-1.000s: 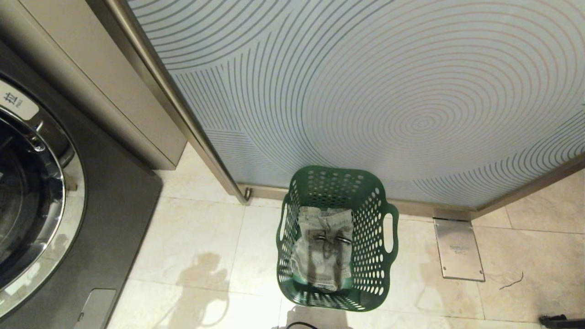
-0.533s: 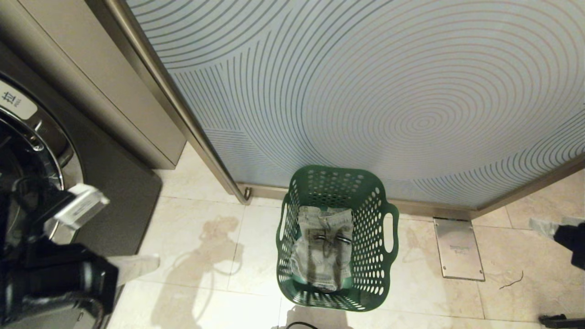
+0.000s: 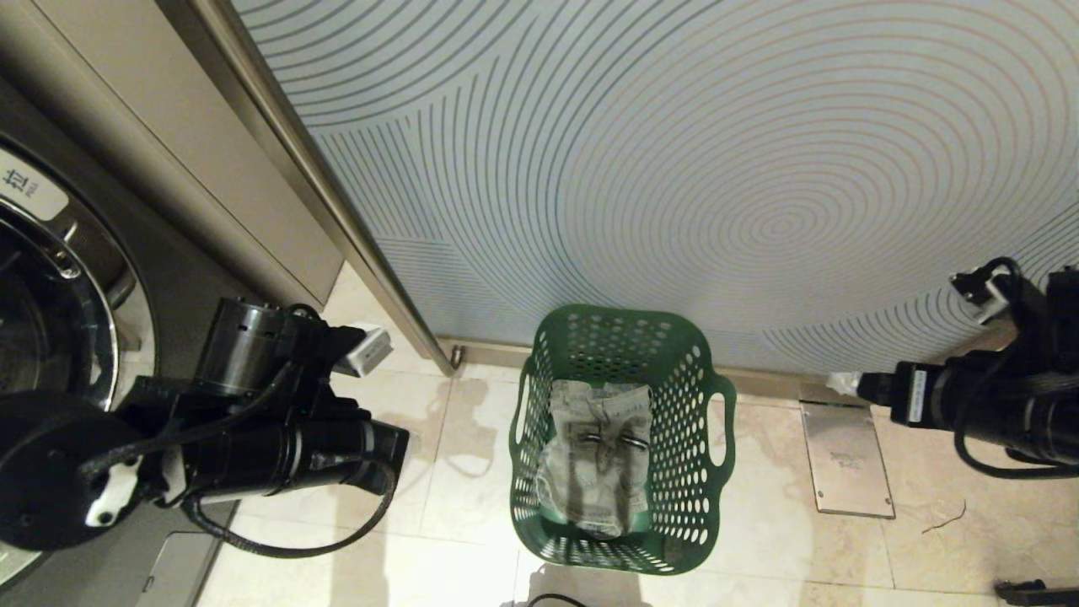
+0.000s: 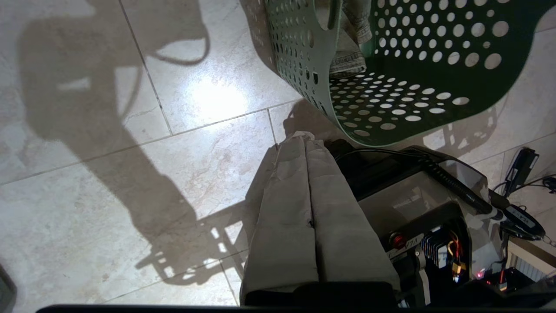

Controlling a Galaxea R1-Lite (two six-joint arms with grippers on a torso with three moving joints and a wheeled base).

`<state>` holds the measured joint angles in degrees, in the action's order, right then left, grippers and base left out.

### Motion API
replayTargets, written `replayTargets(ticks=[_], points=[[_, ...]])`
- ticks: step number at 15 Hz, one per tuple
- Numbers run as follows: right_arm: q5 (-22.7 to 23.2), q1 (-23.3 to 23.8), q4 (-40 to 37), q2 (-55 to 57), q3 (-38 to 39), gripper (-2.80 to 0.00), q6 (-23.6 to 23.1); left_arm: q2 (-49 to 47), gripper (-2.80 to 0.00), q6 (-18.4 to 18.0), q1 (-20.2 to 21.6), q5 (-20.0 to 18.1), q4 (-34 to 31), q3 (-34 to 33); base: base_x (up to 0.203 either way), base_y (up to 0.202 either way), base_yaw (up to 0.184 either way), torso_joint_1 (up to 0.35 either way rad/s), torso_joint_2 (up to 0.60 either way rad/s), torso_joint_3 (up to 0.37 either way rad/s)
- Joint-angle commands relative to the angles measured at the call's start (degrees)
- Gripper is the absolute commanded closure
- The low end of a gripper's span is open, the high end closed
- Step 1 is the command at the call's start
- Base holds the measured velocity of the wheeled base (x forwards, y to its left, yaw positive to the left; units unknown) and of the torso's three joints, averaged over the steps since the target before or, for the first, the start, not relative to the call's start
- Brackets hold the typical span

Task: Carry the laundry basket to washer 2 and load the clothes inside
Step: Pick up the clothes basket and put it beside the washing machine

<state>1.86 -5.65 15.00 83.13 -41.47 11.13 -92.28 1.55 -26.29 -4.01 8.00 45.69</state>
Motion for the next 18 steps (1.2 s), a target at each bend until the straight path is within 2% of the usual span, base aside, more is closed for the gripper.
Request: replayTargets(ticks=[1, 2, 6, 8, 9, 12, 16, 18], points=[[-0.1, -4.7, 2.2, 5.0, 0.2, -2.80, 2.7, -3.4, -0.60, 0.9, -0.6, 0.2, 1.8, -0.5, 0.000, 0.000, 0.000, 0.000, 0.00, 0.000], [-0.3, -6.5, 4.2, 6.3, 0.2, -2.80, 3.6, -3.5, -2.80, 1.4, -0.6, 0.2, 3.4, -1.1, 0.000, 0.000, 0.000, 0.000, 0.00, 0.000], [-0.8, -8.2, 11.4, 16.3, -1.2, -2.80, 3.9, -7.2, -2.80, 2.6, -2.9, 0.2, 5.9, -0.4, 0.000, 0.000, 0.000, 0.000, 0.00, 0.000], [-1.1, -8.5, 16.9, 21.5, -1.8, -2.80, 3.8, -9.4, -2.80, 3.5, -5.6, 1.2, 8.2, 1.8, 0.000, 0.000, 0.000, 0.000, 0.00, 0.000], [-1.2, -8.6, 17.6, 22.5, -2.1, -2.80, 3.8, -9.9, -2.80, 4.3, -6.7, 2.6, 8.1, 2.9, 0.000, 0.000, 0.000, 0.000, 0.00, 0.000], [-1.2, -8.6, 18.3, 25.1, -2.2, -2.80, 3.9, -9.5, -2.80, 5.5, -9.0, 3.6, 7.4, 4.0, 0.000, 0.000, 0.000, 0.000, 0.00, 0.000], [-1.2, -9.6, 18.1, 26.0, -2.3, -2.80, 4.2, -5.6, -2.80, 8.3, -12.2, 7.6, 2.7, 6.1, 0.000, 0.000, 0.000, 0.000, 0.00, 0.000], [-1.1, -9.6, 18.5, 28.0, -2.5, -2.80, 5.6, -4.8, -2.80, 8.6, -13.5, 9.5, 1.8, 6.3, 0.000, 0.000, 0.000, 0.000, 0.00, 0.000]])
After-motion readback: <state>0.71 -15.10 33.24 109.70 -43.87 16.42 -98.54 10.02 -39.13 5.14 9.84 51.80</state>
